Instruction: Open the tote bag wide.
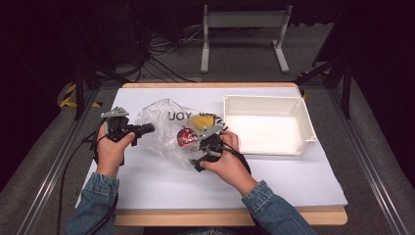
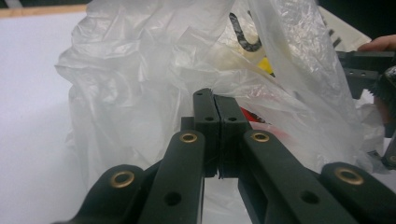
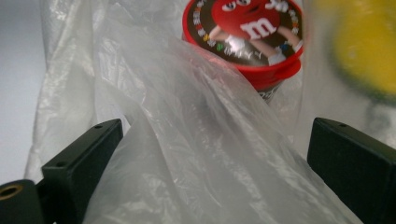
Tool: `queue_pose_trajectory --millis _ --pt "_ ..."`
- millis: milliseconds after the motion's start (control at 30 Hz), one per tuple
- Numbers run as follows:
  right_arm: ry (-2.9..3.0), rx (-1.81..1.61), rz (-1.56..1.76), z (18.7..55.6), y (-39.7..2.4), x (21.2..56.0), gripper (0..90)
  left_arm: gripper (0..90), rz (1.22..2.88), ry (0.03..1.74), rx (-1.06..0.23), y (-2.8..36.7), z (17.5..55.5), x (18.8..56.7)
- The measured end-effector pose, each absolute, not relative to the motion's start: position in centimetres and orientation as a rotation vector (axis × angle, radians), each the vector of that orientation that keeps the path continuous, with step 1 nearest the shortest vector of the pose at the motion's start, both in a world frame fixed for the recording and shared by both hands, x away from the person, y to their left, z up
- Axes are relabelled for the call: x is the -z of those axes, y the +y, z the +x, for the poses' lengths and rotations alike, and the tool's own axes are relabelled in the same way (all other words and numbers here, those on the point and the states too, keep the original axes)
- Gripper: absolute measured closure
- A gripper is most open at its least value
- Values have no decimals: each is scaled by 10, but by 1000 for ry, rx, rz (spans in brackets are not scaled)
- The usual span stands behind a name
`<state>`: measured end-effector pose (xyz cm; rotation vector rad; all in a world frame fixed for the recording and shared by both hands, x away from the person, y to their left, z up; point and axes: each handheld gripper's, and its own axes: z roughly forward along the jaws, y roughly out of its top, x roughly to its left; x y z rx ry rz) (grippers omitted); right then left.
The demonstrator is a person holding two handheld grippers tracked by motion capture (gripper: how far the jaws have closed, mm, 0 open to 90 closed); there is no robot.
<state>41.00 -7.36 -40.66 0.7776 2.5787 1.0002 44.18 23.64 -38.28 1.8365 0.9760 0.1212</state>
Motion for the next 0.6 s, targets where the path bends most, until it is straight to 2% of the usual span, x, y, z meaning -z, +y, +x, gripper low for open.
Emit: queue_pose_trajectory --millis 333,600 --pt "2600 -982 775 411 -74 418 39 871 1854 1044 -106 242 452 402" --pt "2575 -1070 764 408 -77 412 37 787 1850 1053 -94 245 450 404"
